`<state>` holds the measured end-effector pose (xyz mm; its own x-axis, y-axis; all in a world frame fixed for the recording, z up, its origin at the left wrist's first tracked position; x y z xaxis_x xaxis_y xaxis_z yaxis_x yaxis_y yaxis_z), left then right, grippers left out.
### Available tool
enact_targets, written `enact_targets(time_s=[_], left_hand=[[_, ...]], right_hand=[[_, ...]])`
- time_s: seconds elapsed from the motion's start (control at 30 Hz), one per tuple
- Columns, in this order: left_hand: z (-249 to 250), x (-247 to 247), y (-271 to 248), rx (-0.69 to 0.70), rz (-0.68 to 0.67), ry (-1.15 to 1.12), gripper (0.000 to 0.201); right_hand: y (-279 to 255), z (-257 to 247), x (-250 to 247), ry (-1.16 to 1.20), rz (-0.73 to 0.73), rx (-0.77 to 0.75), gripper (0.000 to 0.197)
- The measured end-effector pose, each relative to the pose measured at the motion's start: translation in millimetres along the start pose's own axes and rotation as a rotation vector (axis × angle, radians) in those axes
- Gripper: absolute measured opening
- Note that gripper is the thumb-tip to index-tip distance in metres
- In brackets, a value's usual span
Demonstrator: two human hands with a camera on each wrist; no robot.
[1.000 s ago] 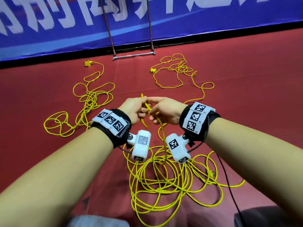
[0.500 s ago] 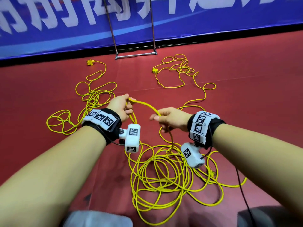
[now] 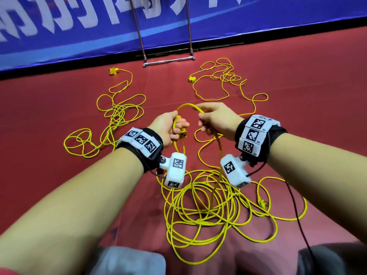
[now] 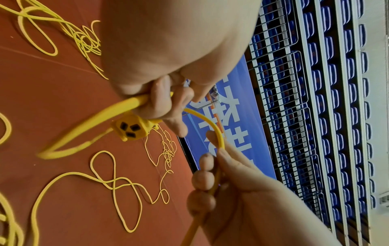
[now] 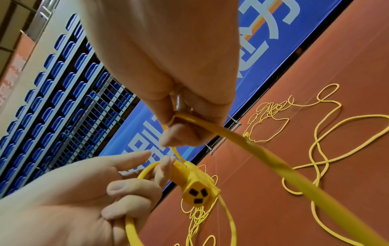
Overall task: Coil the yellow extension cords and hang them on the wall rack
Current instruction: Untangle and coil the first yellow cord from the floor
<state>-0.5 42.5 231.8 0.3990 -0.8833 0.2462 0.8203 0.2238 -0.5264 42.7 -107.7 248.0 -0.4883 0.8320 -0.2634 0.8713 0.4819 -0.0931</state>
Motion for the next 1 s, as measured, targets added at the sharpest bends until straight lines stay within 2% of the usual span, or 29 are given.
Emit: enact_targets(time_s=[0.07,0.2,0.37,0.63,0.87,1.0], left_hand=[[-0.6,2.3,-0.1,0.008,-0.002,0.02,0.038],[-0.6,3.5,3.2,0.023,0.005,0.025,0.038],[0.8,6.7,4.1,0.019,-0.019,-0.036,0.042],[5.4,10.2,-5.6,0.045,-0.07,-0.065,0.037],[10.2,-1.1,0.1,0.102,0.041,-0.087,0.025],[8.8,-4.3,2.9,0.075,0.008,-0.065,0.026]], right_hand=[[-1.7,-2.0,2.0,0.005,-0.025,-0.011,0.03],[-4.4,-9.9,5.2,0.014,0.001,-0.043,0.004],[-6.7,-10.9,15.8,0.064,-0.022,-0.044,0.013],[-8.7,-8.8,22.1,0.061,-0.046,-0.034,0.008],[-13.9,-10.0,27.8,-0.003,-0.12,-0.026,0.02],[-16.0,-8.3,29.8,-0.056,-0.123,-0.108,0.011]])
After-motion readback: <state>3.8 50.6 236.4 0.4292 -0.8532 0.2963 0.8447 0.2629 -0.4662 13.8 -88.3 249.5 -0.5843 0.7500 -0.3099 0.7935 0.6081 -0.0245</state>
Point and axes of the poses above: each hand's wrist, its own y-axis towards the middle knuckle, its own x-axis out of the palm, z = x × y, the point moved 4 cm from there along y, towards the middle knuckle, and after that the axes turned 7 degrees about -y, right-handed, at the moved point
